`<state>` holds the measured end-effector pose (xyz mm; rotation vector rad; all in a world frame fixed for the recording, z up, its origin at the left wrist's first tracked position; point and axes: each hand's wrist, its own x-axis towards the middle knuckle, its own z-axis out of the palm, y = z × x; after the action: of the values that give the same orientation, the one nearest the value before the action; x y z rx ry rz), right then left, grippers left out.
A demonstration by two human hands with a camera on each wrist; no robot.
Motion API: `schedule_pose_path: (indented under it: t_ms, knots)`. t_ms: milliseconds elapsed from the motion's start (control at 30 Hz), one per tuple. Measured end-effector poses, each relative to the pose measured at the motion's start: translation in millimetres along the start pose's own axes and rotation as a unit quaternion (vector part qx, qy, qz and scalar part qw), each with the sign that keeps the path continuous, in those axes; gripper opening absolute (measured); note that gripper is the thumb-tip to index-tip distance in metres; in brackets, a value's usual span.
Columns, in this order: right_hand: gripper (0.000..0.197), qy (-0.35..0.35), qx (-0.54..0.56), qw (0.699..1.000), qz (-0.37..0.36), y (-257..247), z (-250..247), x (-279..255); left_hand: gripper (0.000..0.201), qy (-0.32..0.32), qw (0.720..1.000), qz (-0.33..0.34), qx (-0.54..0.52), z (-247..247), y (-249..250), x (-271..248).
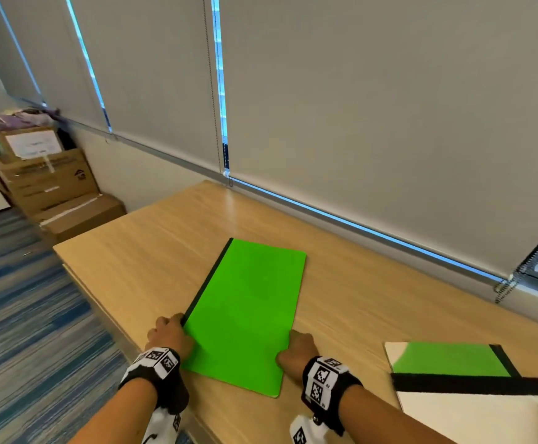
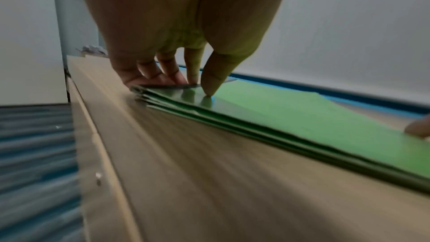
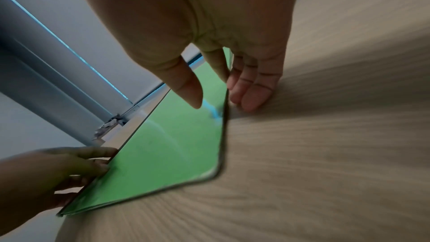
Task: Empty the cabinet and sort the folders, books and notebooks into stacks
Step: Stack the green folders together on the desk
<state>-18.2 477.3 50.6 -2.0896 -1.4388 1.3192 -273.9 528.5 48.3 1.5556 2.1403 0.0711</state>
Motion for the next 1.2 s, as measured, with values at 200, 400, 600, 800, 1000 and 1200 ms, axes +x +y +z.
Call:
schedule_pose_path:
  t_ms: [200,400,600,800,1000,1200]
  knots:
    - [0.042,0.053,-0.064,0.996,0.045,21.5,-31.4,-20.0,0.063,-0.029,0.997,0.054,-0.040,27.8,26.4,-30.4]
    - [0.043,0.084,-0.052,0.993,0.068,54.2,-67.7,-49.2,0.066,-0.035,0.995,0.076,-0.054,54.3,61.6,-61.0]
    - [0.061,0.125,-0.031,0.992,0.014,85.4,-92.5,-94.4,0.071,0.030,0.988,0.143,-0.056,69.0,117.4,-106.5]
    - [0.063,0.190,-0.105,0.975,0.043,155.4,-112.0,-156.0,0.048,-0.295,0.906,0.184,-0.241,145.1,206.6,-180.6]
    - [0.068,0.149,-0.091,0.979,0.102,212.2,-116.5,-197.2,0.024,-0.295,0.889,0.187,-0.296,178.9,243.9,-219.4]
    - [0.120,0.133,-0.062,0.985,0.093,210.5,-105.4,-209.3,0.013,-0.279,0.876,0.213,-0.331,160.3,260.1,-244.5]
